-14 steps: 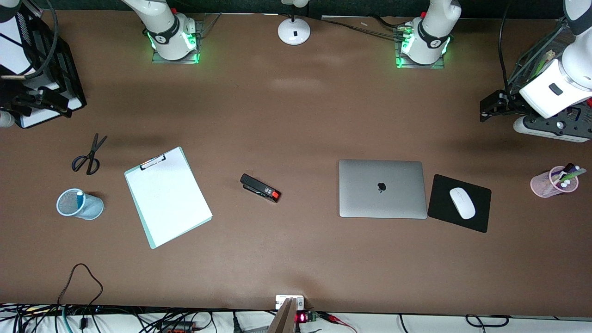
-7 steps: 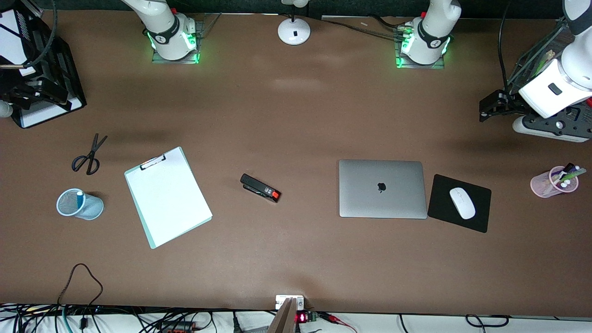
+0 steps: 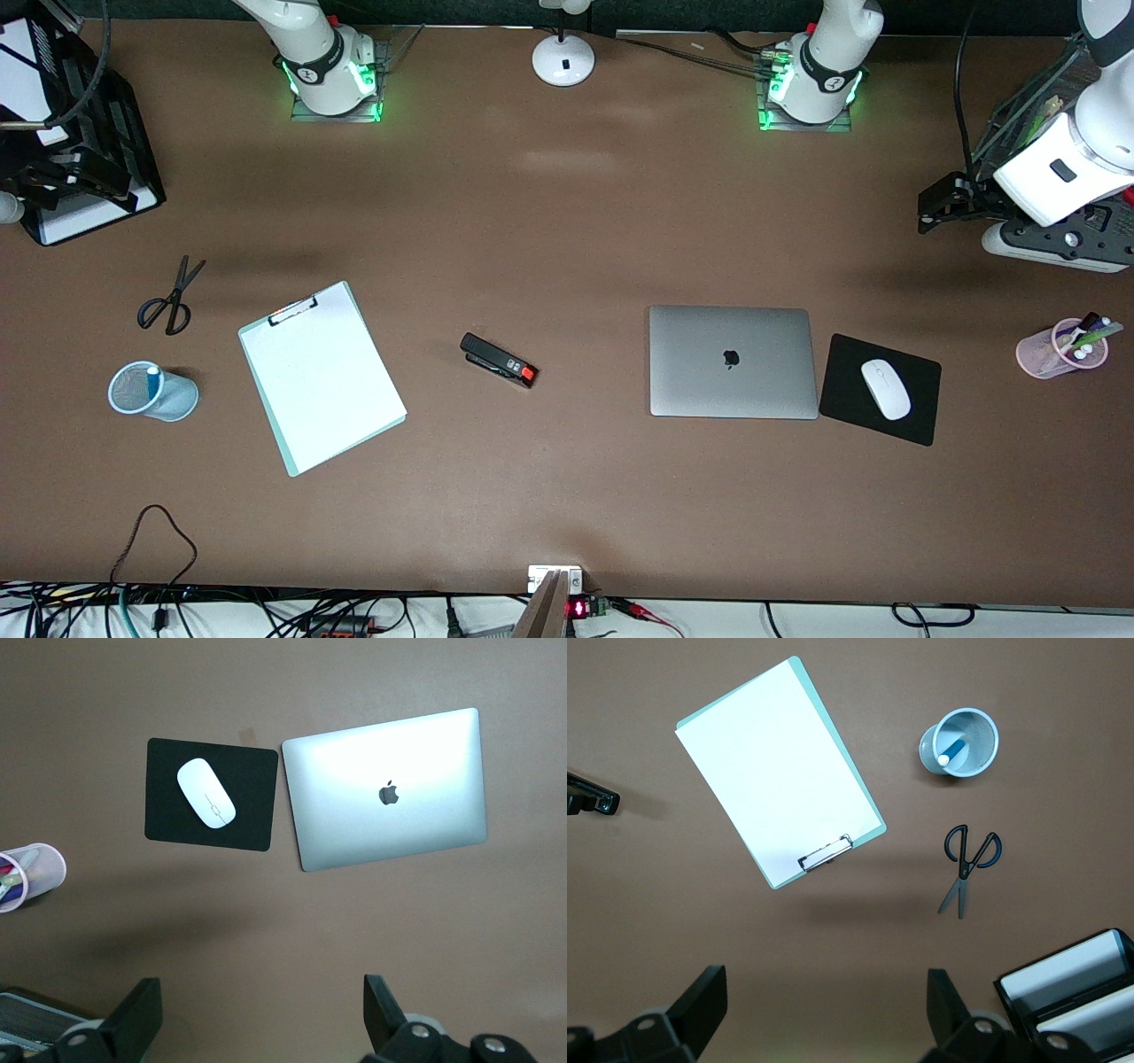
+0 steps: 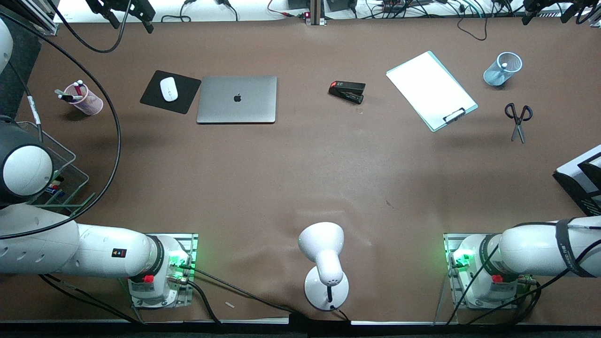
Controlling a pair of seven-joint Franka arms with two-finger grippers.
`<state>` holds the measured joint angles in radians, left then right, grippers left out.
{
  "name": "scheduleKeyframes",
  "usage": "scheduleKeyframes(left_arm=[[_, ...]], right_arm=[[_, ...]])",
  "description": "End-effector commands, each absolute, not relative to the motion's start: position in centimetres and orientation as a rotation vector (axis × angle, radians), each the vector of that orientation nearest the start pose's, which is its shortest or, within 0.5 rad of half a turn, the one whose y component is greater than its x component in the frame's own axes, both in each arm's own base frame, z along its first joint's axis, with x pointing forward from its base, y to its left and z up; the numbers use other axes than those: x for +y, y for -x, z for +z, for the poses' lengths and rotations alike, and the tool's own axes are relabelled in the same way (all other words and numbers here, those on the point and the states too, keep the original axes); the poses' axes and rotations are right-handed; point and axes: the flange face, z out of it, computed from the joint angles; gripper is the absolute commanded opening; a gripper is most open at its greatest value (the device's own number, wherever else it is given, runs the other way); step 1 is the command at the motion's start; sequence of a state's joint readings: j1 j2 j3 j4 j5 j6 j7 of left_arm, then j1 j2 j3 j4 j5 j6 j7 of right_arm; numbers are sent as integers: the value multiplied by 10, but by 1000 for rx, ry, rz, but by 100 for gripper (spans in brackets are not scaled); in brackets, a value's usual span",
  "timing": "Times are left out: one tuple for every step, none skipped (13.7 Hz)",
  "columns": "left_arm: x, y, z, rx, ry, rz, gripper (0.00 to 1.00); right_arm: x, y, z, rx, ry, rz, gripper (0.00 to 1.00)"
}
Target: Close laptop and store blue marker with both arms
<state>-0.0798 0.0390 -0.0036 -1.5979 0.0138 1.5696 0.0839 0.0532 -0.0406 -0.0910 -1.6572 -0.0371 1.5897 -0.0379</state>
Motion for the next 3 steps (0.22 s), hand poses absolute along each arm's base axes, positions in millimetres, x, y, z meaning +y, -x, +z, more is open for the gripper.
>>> scheduleKeyframes(left_arm=[[-47,-566,596,266,3118,101,100],[-47,-566,596,266,3118,103,100],[-47,-566,596,266,3118,103,100]], right_arm=[[-21,-539,613,13,3166,40,100],[-22,-539,613,13,3166,40,100],[-21,-539,613,16,3164,40,100]])
